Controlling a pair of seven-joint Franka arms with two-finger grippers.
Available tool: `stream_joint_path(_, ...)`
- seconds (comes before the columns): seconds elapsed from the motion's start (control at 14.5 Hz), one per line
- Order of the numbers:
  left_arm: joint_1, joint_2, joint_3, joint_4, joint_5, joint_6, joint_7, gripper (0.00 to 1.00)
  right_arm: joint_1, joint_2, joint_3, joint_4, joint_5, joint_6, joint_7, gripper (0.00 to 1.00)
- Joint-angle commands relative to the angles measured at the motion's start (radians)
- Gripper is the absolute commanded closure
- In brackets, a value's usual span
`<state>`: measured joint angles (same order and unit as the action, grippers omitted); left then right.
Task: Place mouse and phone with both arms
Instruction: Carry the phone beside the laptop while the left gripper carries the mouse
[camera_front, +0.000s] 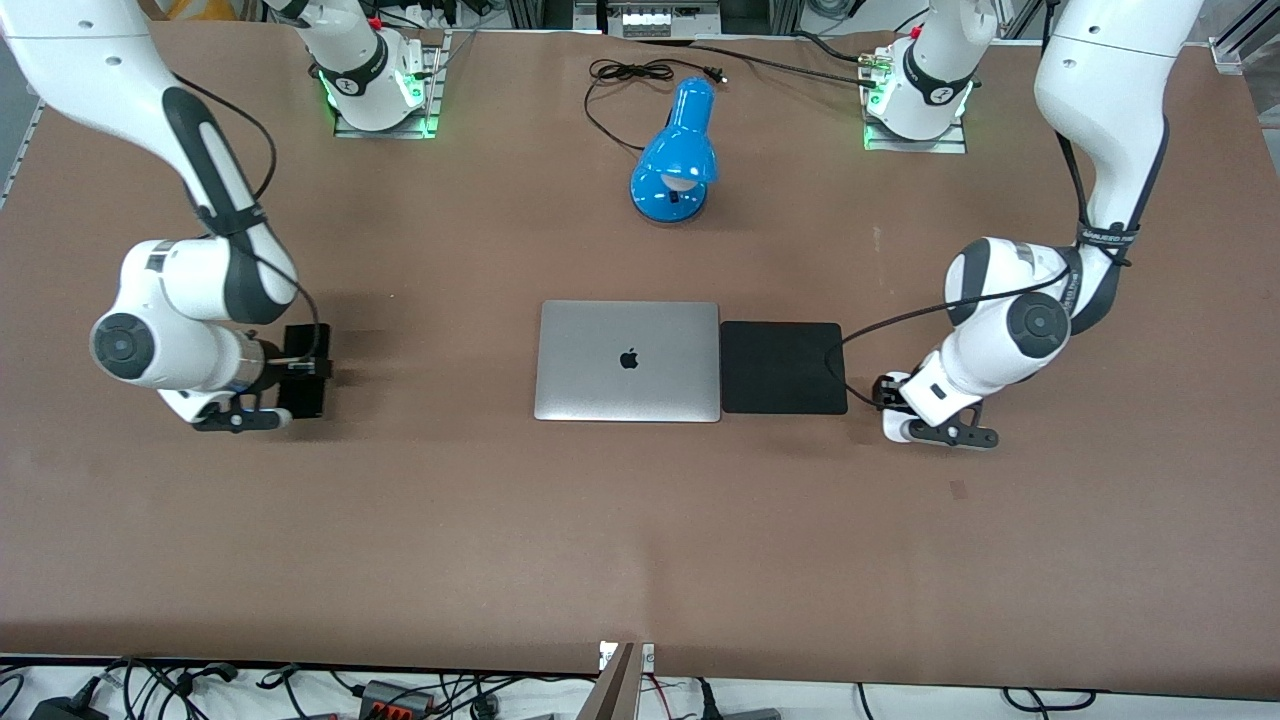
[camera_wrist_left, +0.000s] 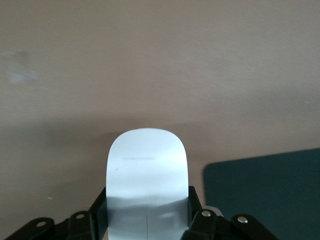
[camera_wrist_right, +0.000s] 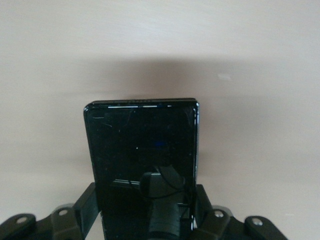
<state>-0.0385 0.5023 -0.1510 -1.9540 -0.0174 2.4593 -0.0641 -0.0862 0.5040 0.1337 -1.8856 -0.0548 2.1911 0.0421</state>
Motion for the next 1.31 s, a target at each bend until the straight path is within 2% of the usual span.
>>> stream_joint_path(0.0,0.008,-0.019,-0.054,-0.005,0.01,-0.033,-0.093,0.69,0.04,0.017,0.079,0.011,0.0,0.021,0.143,0.75)
stream_joint_path(0.35,-0.11,-0.002,-0.061,-0.003,0.01,-0.025,-0.278,0.69,0.193,0.063,0.083,0.017,-0.002,0.091,0.352,0.74)
stream_joint_path(0.62,-0.181,0.061,-0.055,0.069,0.011,-0.029,-0.345,0.68,0.264,0.106,0.083,0.065,-0.002,0.093,0.407,0.74)
stream_joint_path(0.83,-0.199,0.104,-0.048,0.073,0.014,-0.016,-0.365,0.61,0.293,0.139,0.083,0.092,-0.003,0.093,0.412,0.74)
stream_joint_path(0.97,-0.213,0.122,-0.047,0.073,0.052,-0.014,-0.387,0.47,0.31,0.154,0.083,0.103,-0.013,0.093,0.41,0.74)
stream_joint_path(1.04,-0.213,0.124,-0.047,0.073,0.08,-0.014,-0.422,0.27,0.31,0.159,0.083,0.103,-0.017,0.095,0.41,0.74)
stream_joint_path(1.18,-0.213,0.122,-0.048,0.075,0.109,-0.016,-0.465,0.0,0.31,0.168,0.081,0.105,-0.017,0.096,0.41,0.73)
stream_joint_path(1.25,-0.21,0.117,-0.048,0.075,0.109,-0.019,-0.464,0.0,0.31,0.168,0.081,0.105,-0.017,0.096,0.41,0.73)
